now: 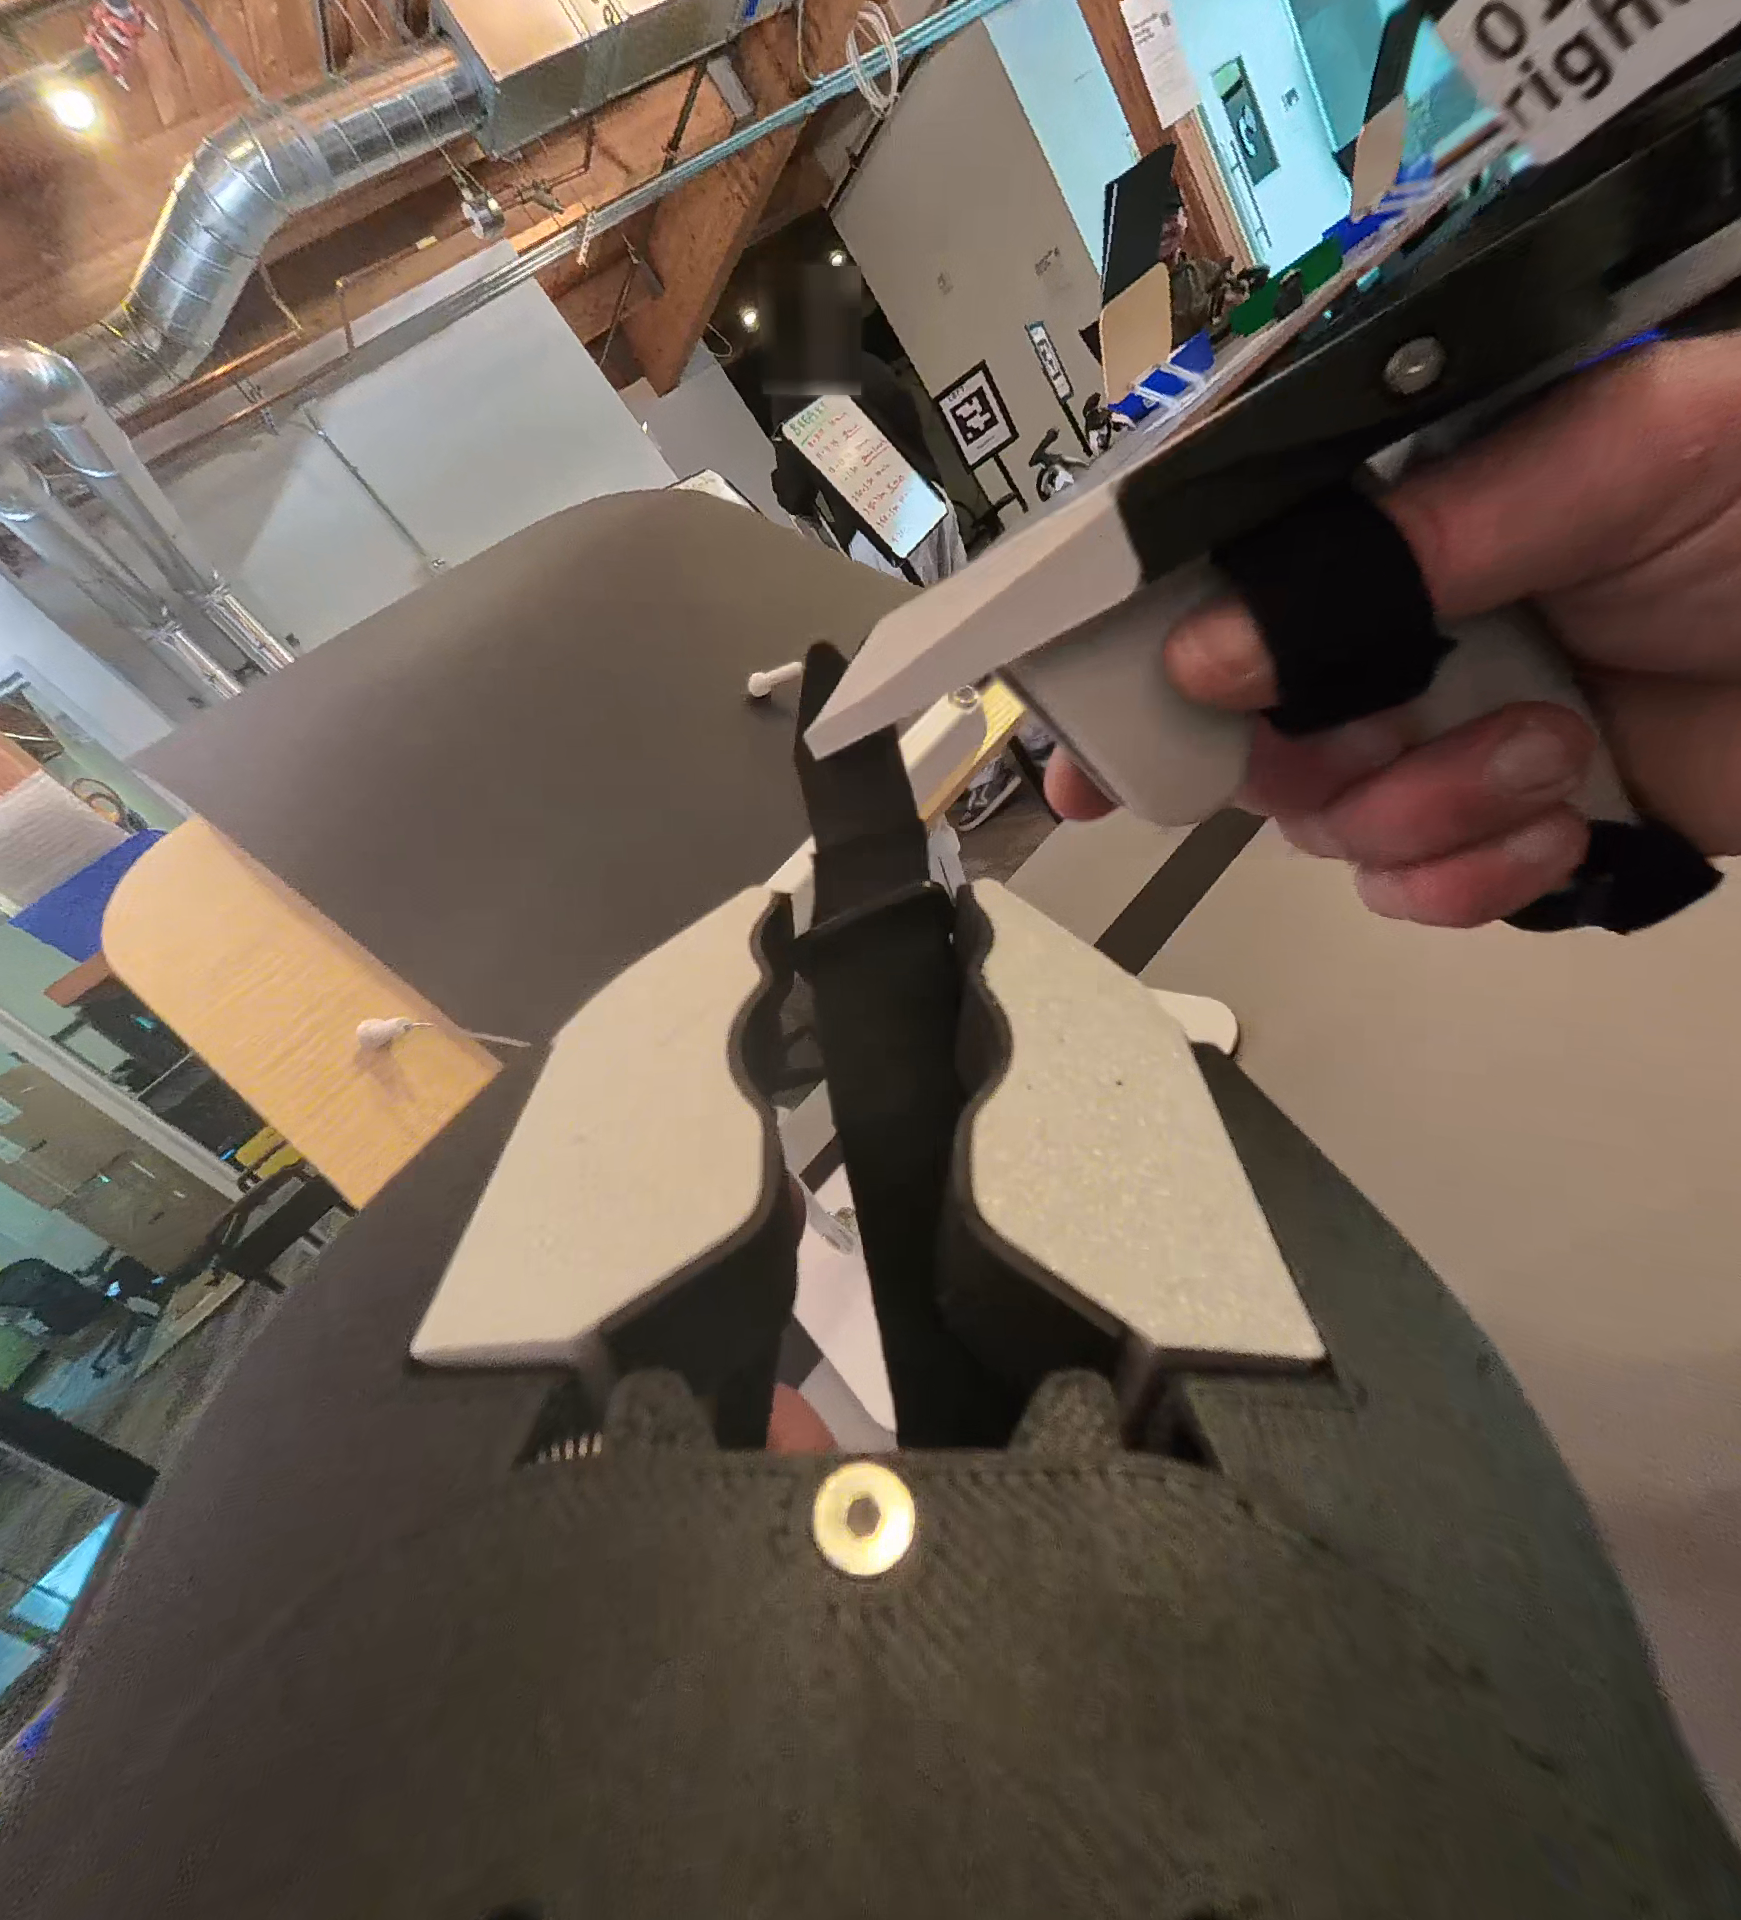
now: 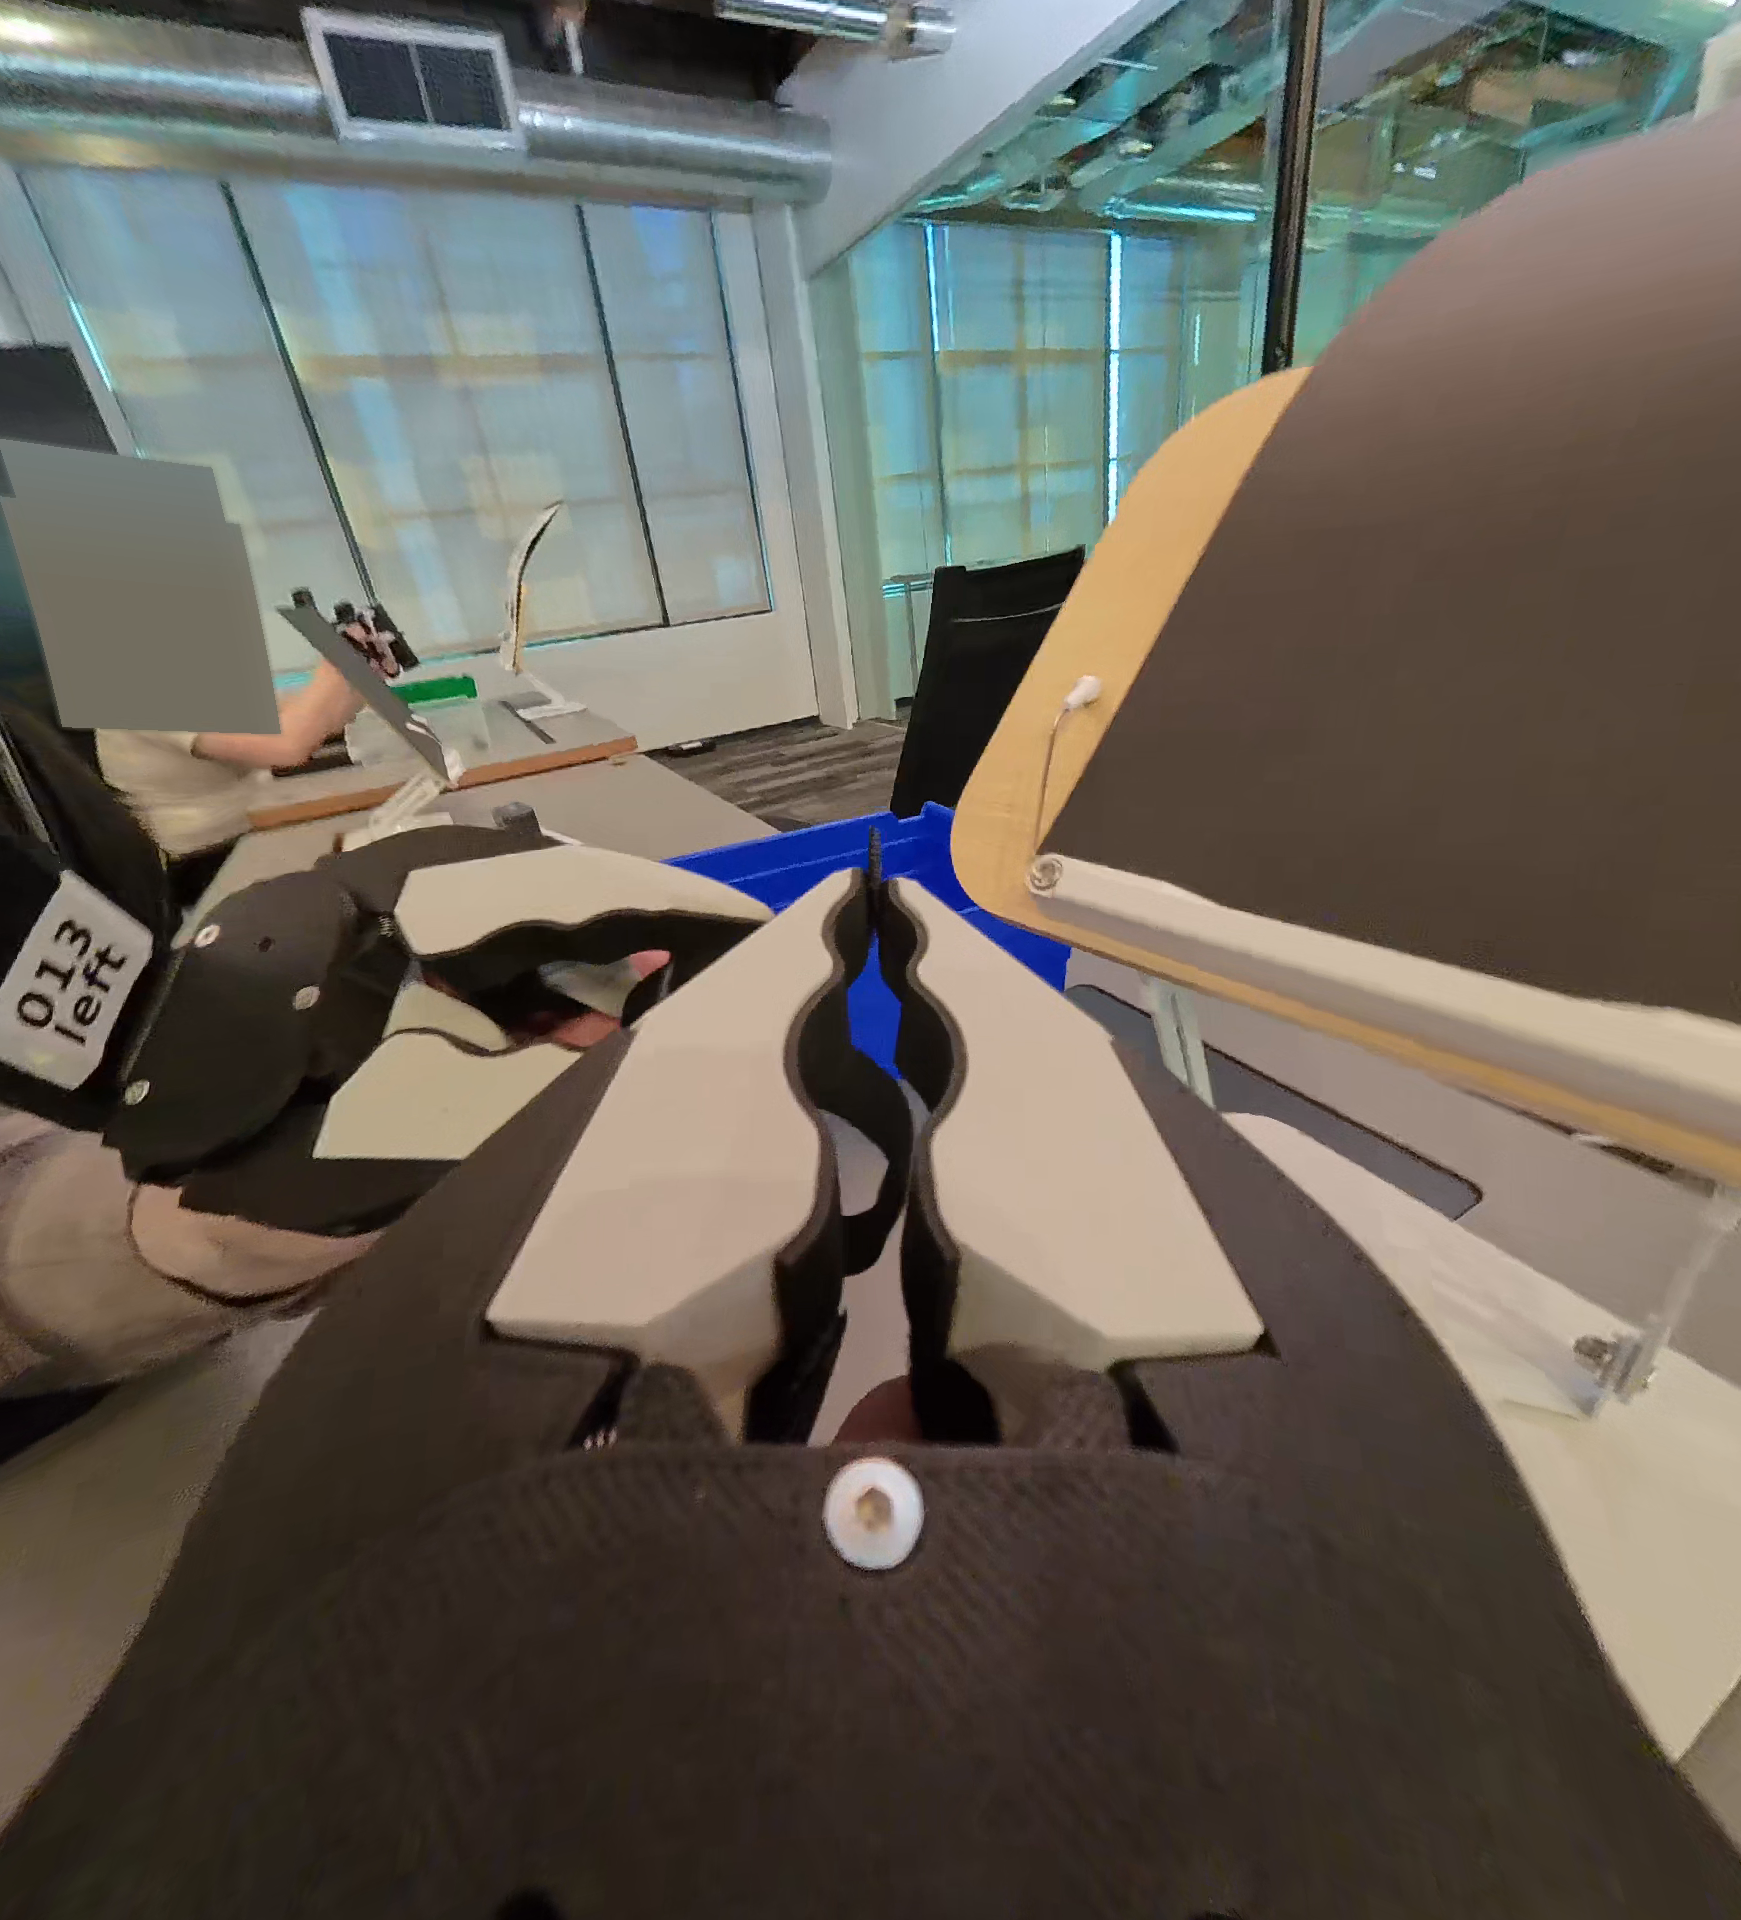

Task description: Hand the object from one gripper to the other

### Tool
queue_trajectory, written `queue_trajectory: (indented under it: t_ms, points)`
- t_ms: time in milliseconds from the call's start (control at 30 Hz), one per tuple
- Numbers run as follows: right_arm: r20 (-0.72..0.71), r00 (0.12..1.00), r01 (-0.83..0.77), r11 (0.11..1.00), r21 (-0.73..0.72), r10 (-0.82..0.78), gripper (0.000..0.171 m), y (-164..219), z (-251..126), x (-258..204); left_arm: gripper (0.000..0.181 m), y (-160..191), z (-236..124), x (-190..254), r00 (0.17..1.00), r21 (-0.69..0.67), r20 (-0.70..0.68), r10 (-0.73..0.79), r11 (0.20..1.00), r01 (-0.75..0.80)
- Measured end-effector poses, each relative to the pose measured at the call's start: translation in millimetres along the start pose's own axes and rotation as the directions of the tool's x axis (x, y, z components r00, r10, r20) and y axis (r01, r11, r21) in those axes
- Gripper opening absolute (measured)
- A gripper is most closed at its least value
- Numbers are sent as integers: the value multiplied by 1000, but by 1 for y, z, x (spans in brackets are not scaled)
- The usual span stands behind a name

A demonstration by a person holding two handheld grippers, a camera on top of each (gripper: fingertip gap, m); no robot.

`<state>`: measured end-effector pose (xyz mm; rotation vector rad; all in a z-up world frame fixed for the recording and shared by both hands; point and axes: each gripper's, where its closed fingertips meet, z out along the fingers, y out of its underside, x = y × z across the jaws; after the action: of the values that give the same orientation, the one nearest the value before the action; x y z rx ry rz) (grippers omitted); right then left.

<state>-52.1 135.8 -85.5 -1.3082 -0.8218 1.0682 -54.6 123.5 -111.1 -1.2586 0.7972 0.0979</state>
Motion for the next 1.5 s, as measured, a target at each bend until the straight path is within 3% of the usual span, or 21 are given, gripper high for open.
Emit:
queue_trajectory:
  t_ms: [733,1167,1267,1500]
  points:
    - [44,997,-55,997,-59,58,0,9,4,-7,29,-16,-11,-13,967,121,-168,-190,970,211]
    - [36,998,-49,994,-94,53,1,19,7,-10,29,-16,-12,-18,976,110,-157,-149,980,167]
    - [40,999,4,994,-107,0,12,17,6,-8,29,-14,-12,-17,972,87,-176,-155,981,173]
    - [36,922,386,916,-107,-385,28,-3,-5,-10,29,-12,-12,-17,962,44,-207,-177,981,190]
